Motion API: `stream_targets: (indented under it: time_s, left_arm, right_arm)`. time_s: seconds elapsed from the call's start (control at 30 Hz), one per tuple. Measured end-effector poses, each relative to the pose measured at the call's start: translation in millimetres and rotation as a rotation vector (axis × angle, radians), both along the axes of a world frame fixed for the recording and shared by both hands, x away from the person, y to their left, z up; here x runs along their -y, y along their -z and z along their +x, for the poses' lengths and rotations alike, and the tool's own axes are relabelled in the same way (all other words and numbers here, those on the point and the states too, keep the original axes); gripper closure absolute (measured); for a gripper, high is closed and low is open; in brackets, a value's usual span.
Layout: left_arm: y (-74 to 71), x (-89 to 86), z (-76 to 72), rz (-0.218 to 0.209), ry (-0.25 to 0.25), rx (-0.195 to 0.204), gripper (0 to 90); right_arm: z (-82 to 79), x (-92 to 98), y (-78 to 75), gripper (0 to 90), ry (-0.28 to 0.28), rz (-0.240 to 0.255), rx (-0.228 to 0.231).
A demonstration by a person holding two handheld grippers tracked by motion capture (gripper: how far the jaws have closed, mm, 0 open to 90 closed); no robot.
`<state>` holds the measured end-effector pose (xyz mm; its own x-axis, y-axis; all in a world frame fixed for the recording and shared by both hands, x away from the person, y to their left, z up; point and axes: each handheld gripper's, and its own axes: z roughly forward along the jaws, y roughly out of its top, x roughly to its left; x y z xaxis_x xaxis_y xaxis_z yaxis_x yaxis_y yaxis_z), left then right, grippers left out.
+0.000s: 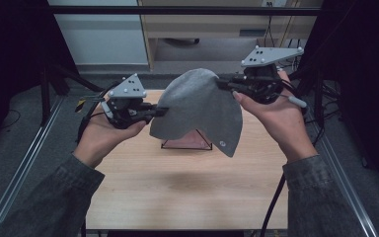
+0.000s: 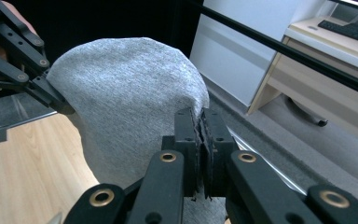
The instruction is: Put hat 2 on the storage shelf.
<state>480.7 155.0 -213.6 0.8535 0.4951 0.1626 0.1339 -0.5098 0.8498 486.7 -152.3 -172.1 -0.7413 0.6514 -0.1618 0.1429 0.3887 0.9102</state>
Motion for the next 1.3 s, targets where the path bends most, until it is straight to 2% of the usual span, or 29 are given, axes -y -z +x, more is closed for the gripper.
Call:
stream_targets:
  time_s: [0.03, 0.17, 0.3, 0.37, 0.67, 0.87, 0.97, 1.3]
  left_arm:
    - [-2.0, 0.8, 1.0, -0.008, -0.009, 0.010, 87.3]
    - [-10.7, 6.9, 2.0, 0.021, -0.036, 0.049, 87.3]
    - [-19.5, 13.4, 10.1, 0.044, -0.048, 0.048, 87.3]
    - [-24.5, 16.6, 16.6, 0.040, -0.045, 0.039, 87.3]
    - [-19.4, 21.9, 36.7, 0.033, -0.055, 0.028, 87.3]
    - [-20.4, 27.6, 52.5, 0.022, -0.055, 0.062, 87.3]
    - [-20.5, 28.1, 57.4, 0.015, -0.055, 0.067, 87.3]
    - [-18.7, 26.6, 81.5, -0.021, -0.077, 0.078, 87.3]
  right_arm:
    - [3.0, 2.1, -4.6, 86.6, 0.005, 0.004, 0.004]
    - [4.5, 4.9, -13.0, 86.6, 0.003, 0.015, 0.008]
    - [7.8, 5.9, -19.6, 86.6, 0.017, 0.004, 0.015]
    - [12.8, 9.7, -22.1, 86.6, 0.028, 0.024, 0.010]
    - [28.4, 15.8, -14.3, 86.6, 0.047, 0.024, 0.011]
    - [43.8, 18.9, -12.8, 86.6, 0.064, 0.056, 0.022]
    - [50.7, 19.9, -12.5, 86.5, 0.077, 0.064, 0.025]
    - [70.4, 18.0, -10.6, 86.5, 0.110, 0.058, 0.049]
